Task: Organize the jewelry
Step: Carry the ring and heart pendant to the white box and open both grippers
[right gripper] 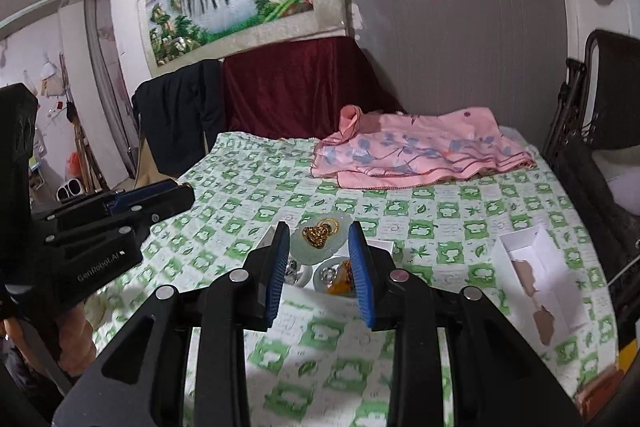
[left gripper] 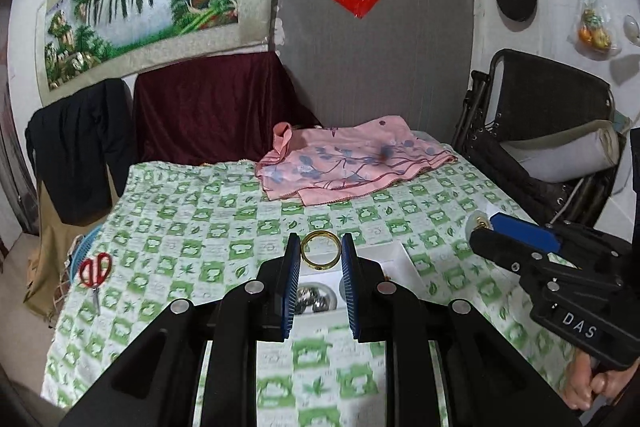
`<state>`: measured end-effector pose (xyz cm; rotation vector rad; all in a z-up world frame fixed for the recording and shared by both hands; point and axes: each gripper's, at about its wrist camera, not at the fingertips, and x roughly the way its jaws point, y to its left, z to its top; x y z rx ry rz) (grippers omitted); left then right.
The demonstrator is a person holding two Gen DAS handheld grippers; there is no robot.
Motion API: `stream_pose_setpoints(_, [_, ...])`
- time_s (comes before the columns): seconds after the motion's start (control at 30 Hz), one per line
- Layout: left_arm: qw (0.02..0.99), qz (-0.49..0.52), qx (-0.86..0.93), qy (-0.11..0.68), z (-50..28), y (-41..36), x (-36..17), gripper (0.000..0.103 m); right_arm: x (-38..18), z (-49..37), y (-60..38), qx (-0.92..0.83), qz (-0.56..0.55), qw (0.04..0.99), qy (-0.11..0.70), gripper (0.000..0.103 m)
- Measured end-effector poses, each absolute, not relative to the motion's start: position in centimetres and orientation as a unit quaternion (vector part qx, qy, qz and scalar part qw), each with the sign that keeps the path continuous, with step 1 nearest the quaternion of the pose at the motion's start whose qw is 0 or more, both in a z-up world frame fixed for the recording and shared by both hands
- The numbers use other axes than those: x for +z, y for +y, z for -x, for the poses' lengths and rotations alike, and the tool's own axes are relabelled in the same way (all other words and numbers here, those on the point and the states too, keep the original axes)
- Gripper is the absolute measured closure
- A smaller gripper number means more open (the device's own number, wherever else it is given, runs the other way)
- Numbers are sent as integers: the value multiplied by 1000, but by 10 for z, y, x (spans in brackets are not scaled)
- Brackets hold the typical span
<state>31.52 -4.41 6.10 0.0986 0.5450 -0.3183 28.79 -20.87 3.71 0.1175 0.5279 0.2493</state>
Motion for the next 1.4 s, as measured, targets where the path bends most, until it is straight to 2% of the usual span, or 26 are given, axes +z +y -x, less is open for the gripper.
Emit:
stream_pose_setpoints(0.37, [920,-22,-150,362,-407,-53,-23,82,-35,-372,-206,124,-77,928,342,74])
stream_pose_setpoints(0.67, [896,-10,-157,415,-446,-54,-80,80,-91,-407,-199,102,-68,909,398,73])
stream_pose_setpoints(0.7, [895,-9,-159,417,-447,-54,-83,76,-95,-408,-200,101,-72,908,400,69])
stream_pose_setpoints(0.73, [894,-10,-160,418,-447,-54,-86,65,-96,-408,-202,103,-77,907,400,67])
stream_pose_setpoints(0.8, [898,-11,-156,411,-445,-53,-86,54,-94,-408,-204,106,-84,909,394,66])
stream_pose_setpoints(0.97, [905,-4,-160,395,-439,-50,-77,39,-80,-399,-212,99,-91,920,367,63])
stream_pose_setpoints(1.03, [911,-4,-154,383,-435,-49,-71,32,-71,-392,-215,89,-92,928,350,55])
stream_pose_setpoints(1.13, [922,-3,-141,361,-425,-46,-59,19,-55,-384,-217,80,-92,938,325,51])
stream_pose_setpoints(1.23, [933,1,-126,337,-414,-41,-45,13,-41,-369,-219,68,-95,948,297,42])
stream_pose_setpoints(1.4, [950,5,-90,298,-389,-33,-28,6,-30,-347,-221,45,-101,959,263,33])
